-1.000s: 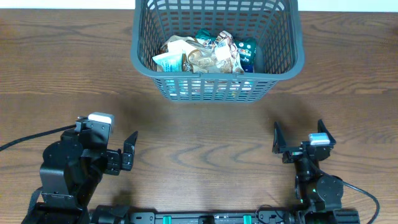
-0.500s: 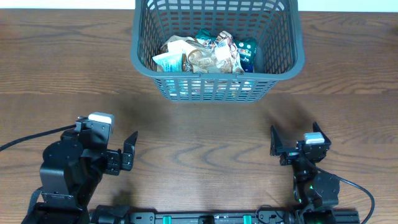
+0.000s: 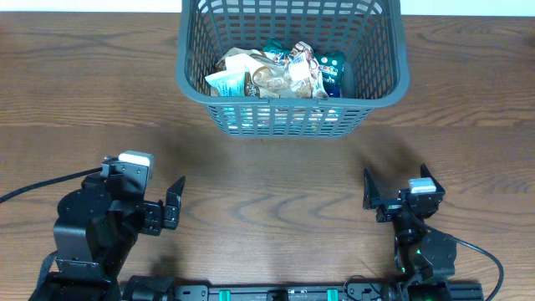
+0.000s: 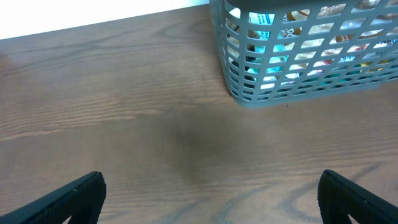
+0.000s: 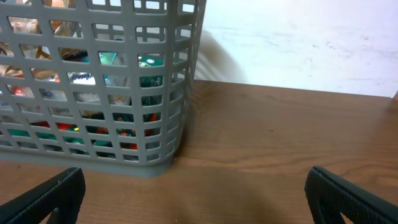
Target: Pack container
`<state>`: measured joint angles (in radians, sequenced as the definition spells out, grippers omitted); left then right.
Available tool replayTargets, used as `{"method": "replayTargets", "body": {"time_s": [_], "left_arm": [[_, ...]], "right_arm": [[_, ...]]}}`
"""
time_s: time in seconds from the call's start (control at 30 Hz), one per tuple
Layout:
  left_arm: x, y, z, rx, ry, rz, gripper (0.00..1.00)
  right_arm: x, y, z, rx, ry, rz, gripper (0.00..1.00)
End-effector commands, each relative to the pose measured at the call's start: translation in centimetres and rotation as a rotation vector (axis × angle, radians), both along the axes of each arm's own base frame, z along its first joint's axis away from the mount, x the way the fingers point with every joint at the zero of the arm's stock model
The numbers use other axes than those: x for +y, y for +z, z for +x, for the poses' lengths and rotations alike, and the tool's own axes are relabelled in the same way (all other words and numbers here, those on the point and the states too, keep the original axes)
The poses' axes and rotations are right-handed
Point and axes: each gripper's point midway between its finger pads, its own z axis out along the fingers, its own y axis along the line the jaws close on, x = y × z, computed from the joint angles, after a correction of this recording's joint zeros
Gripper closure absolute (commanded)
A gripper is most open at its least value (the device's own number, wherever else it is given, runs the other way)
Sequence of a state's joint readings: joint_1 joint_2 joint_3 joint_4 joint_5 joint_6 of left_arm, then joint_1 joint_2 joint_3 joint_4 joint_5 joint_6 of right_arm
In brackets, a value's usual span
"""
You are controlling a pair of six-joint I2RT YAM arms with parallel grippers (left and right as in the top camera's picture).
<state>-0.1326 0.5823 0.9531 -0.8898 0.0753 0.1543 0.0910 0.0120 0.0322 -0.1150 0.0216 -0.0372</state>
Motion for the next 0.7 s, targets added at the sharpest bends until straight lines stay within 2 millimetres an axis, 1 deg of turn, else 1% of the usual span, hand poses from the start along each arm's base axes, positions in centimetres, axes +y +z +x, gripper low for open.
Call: {"method": "replayTargets", "body": {"time_s": [0.0,0.13,0.23,0.3,0.4,0.53,0.67], "left_arm": [[-0.1,0.3,-0.1,-0.01,-0.006,-0.006,0.01],[-0.1,0.4,-0.1,-0.011,-0.006,-0.006,0.01],[0.9,0.1,-0.8,-0.015,0.02,0.032,0.01],[1.3,-0.3,-1.4,-0.032,0.041,0.03,0.01],[1.8,-1.5,-1.9,-0.096,0.067,0.021,0.01],[2.0,-2.1,-1.2,-0.259,0.082,0.008,0.01],[2.0,-2.3,0.2,-0.418,0.086,-0.003,0.01]], "right_arm": [[0.3,-0.2,0.0,0.001,0.015,-0.001,0.01],[0.3,-0.2,0.0,0.001,0.015,-0.001,0.01],[0.3,-0.2,0.0,0.001,0.015,-0.001,0.01],[0.3,-0.2,0.0,0.001,0.015,-0.001,0.01],[0.3,-0.2,0.0,0.001,0.015,-0.001,0.01],[0.3,-0.2,0.0,0.001,0.015,-0.001,0.01],[0.3,-0.2,0.0,0.001,0.015,-0.001,0.01]]}}
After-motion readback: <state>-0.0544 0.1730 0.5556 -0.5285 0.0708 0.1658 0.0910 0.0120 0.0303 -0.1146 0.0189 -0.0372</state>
